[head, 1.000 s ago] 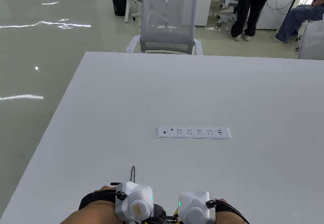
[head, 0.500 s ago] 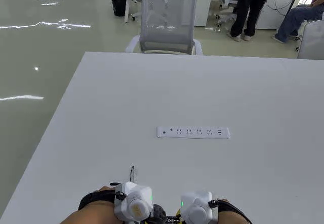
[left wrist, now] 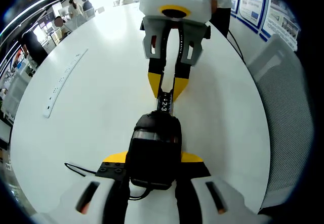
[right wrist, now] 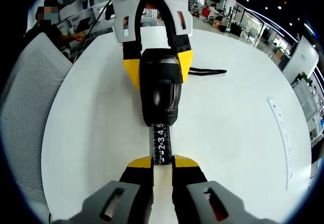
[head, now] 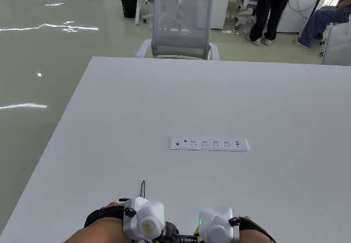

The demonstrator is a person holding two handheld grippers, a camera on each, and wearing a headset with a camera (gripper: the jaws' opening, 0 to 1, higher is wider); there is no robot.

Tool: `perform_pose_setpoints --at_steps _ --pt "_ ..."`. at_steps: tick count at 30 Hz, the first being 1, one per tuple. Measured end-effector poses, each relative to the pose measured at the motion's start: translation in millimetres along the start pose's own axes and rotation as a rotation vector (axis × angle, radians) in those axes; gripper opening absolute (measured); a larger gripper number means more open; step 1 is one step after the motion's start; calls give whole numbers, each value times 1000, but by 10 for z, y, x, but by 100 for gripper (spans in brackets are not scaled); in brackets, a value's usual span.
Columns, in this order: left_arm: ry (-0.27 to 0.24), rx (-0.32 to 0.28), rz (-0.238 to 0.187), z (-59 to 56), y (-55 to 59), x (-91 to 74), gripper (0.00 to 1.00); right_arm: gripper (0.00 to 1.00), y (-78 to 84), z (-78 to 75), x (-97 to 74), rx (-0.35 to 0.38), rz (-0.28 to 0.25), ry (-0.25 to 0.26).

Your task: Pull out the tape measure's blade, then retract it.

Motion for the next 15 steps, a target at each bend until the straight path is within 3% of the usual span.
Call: perform_pose_setpoints --at_steps 15 --pt "1 -3 -3 -6 -1 0 30 10 99 11 -65 1 5 1"
Point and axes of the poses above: the centre of the closed fingertips' face, and the gripper's own axes: x roughly forward along the fingers, z roughly to its left, y roughly out of its underside, the point moved 9 cm from there along -x, roughly backward along the fingers, and after that the axes turned 14 degrees about z, right-handed, at the moved point
